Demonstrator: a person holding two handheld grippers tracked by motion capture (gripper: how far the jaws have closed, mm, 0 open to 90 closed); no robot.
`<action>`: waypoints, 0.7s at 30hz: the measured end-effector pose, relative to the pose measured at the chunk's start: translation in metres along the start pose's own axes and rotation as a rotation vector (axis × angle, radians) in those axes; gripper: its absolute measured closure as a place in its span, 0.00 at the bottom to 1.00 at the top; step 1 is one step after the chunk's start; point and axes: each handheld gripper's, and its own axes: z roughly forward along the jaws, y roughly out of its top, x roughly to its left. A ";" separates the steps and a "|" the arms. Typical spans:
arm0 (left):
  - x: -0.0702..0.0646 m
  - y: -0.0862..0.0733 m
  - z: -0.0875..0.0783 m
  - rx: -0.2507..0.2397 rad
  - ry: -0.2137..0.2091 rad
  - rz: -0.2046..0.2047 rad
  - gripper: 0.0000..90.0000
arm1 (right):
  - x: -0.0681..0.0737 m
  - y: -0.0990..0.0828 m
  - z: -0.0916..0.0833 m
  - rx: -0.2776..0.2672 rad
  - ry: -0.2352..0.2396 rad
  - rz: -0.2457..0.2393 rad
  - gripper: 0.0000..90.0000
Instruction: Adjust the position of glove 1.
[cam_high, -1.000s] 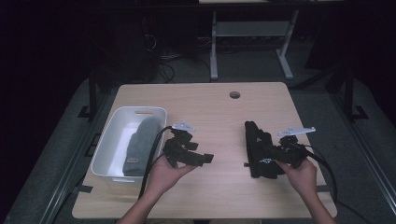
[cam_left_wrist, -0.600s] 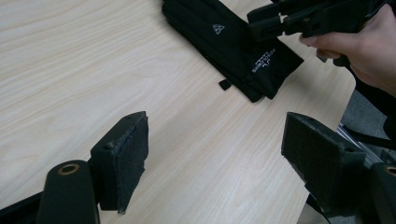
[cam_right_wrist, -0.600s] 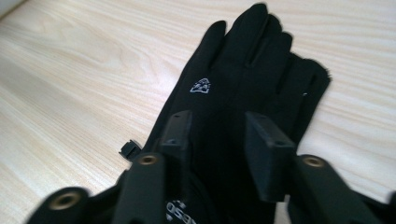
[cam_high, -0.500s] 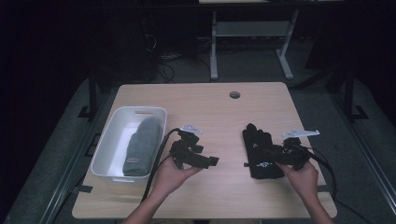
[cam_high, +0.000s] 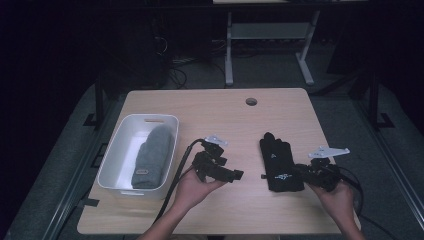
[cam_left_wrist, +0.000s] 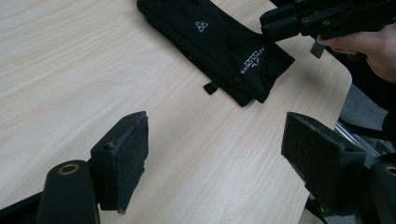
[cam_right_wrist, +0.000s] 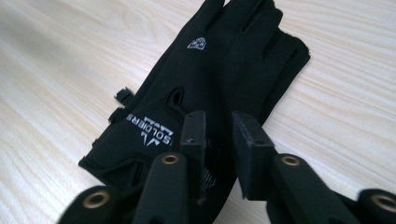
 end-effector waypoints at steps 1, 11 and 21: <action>0.000 0.000 0.000 0.000 0.000 0.002 0.26 | 0.001 -0.001 0.000 0.003 0.003 -0.003 0.85; -0.001 -0.001 0.004 -0.005 0.001 0.004 0.25 | 0.010 -0.008 0.010 0.039 0.046 -0.011 0.87; -0.003 -0.004 0.023 0.012 -0.009 0.005 0.25 | 0.020 -0.007 0.016 0.043 0.106 -0.009 0.86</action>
